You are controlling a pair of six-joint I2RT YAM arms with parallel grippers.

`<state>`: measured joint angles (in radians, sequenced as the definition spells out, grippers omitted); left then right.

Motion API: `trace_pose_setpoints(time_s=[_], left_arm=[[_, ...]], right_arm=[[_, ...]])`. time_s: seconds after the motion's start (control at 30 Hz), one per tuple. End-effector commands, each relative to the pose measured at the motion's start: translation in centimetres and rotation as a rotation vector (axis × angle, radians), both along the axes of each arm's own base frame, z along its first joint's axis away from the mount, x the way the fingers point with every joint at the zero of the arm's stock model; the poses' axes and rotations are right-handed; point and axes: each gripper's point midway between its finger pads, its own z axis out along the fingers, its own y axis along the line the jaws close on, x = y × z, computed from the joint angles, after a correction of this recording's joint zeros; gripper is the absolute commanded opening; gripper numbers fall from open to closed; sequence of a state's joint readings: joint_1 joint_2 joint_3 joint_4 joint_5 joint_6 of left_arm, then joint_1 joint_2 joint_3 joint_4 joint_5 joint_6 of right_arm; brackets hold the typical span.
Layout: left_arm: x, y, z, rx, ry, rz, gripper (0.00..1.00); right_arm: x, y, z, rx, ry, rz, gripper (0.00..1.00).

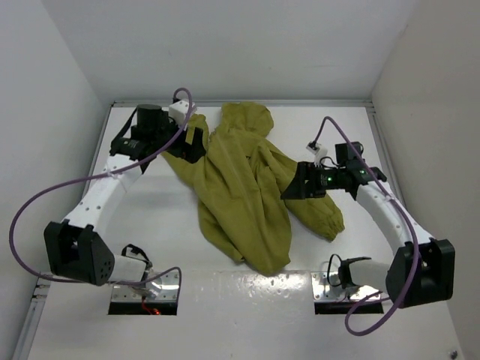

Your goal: Zip up the jacket

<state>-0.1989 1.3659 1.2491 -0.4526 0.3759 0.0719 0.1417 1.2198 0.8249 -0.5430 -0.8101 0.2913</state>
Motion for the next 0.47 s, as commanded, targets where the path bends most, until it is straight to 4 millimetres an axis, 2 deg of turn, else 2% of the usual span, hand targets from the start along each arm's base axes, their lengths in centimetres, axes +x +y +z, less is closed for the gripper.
trace_pose_setpoints(time_s=[0.0,0.03,0.07,0.1,0.13,0.23,0.43], left_arm=[[-2.2,2.3,-1.1,0.038,0.061,0.071,1.0],[-2.4,3.6,-1.7,0.029,0.078,0.113,1.0],[-2.5,4.4,-1.7,0.02,0.086,0.153,1.0],[-2.6,5.0,-1.9,0.016,0.092,0.181,1.0],[-2.5,5.9,-2.1,0.014,0.09,0.207,1.0],[-2.4,6.8,-2.9,0.002,0.107,0.253,1.0],[-1.8,8.1,-3.8,0.002,0.112,0.312,1.0]], right_arm=[[2.5,-2.7,-0.3,-0.101,-0.082,-0.096,0.91],[3.3,-3.5,-0.5,-0.126,-0.111,-0.124,0.92],[4.0,-5.1,-1.0,-0.148,-0.116,-0.167,0.93],[4.3,-5.6,-1.2,-0.162,-0.128,-0.174,0.95],[4.9,-7.1,-1.4,-0.177,-0.136,-0.221,1.0],[5.1,-9.6,-2.5,-0.27,-0.19,-0.235,1.0],[4.8,-11.7,-3.6,-0.368,-0.236,-0.219,1.0]])
